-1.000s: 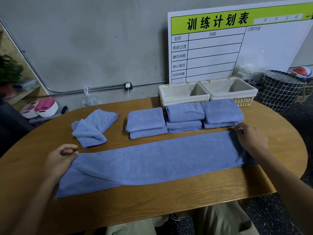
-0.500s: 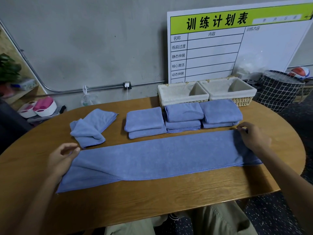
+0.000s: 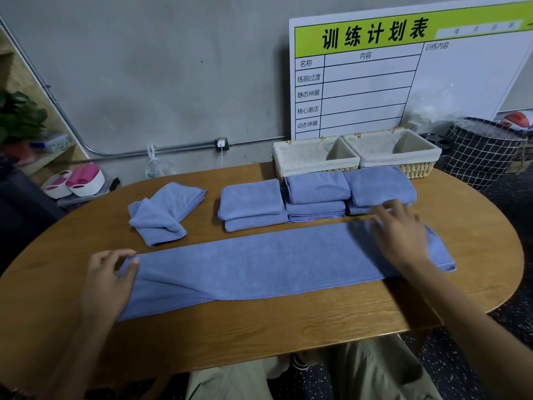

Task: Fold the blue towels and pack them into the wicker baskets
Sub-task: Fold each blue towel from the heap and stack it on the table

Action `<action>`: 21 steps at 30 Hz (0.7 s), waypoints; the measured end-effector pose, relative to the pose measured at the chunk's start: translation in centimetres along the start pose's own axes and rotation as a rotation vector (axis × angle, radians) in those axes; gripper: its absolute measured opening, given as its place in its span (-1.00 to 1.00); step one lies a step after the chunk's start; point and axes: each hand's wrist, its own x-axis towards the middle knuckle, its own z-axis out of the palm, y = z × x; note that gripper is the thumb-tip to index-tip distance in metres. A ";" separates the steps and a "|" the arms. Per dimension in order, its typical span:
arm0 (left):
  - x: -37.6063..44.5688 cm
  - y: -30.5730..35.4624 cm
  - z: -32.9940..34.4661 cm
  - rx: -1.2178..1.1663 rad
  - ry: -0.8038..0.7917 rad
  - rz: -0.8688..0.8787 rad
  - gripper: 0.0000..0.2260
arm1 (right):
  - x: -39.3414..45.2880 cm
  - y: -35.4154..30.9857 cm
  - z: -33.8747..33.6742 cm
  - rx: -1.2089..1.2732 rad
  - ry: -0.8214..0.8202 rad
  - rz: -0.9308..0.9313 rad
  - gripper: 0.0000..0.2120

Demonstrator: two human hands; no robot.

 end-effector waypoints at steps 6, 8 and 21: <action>-0.1 0.6 -0.2 0.129 -0.138 0.031 -0.72 | -1.8 -7.3 2.8 0.189 -0.277 -0.114 -0.76; -0.2 0.5 -0.7 0.149 -0.187 0.061 -0.72 | -1.8 -7.5 3.0 0.189 -0.318 -0.079 -0.73; -1.0 -1.5 -1.8 0.385 -0.202 -0.024 -0.73 | -1.9 -7.2 3.2 0.212 -0.326 -0.079 -0.73</action>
